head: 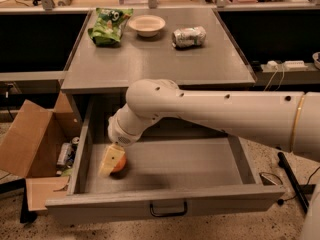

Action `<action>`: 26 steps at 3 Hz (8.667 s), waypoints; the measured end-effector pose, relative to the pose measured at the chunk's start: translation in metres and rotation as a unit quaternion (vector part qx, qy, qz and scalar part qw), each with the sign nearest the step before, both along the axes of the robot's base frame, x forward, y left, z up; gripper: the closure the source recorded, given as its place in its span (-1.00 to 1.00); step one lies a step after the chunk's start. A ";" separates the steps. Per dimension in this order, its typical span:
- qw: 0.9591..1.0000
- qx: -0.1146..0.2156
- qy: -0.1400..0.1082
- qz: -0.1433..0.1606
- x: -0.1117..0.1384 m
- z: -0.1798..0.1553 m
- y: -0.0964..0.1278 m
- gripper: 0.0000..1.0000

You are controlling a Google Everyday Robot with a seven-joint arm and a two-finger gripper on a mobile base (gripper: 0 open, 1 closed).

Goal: Pick orange from top drawer and place on counter

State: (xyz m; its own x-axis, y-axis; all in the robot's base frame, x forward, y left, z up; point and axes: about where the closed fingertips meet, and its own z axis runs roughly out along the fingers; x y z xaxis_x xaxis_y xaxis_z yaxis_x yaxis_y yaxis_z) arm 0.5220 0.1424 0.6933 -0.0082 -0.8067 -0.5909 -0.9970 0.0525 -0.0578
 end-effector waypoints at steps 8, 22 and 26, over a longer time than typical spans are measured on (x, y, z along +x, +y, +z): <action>0.997 0.069 -0.002 -0.030 0.008 -0.033 -0.023 1.00; 0.953 0.249 -0.136 -0.102 0.238 0.177 -0.065 1.00; 0.947 0.259 -0.126 -0.139 0.236 0.165 -0.087 1.00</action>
Offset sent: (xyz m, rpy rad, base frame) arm 0.0040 0.0010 -0.0385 0.0198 0.0158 -0.0542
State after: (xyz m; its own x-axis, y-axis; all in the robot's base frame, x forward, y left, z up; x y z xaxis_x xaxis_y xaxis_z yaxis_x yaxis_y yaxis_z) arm 0.7579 0.0554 0.8586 0.0159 -0.3953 -0.9184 -0.8983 0.3978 -0.1868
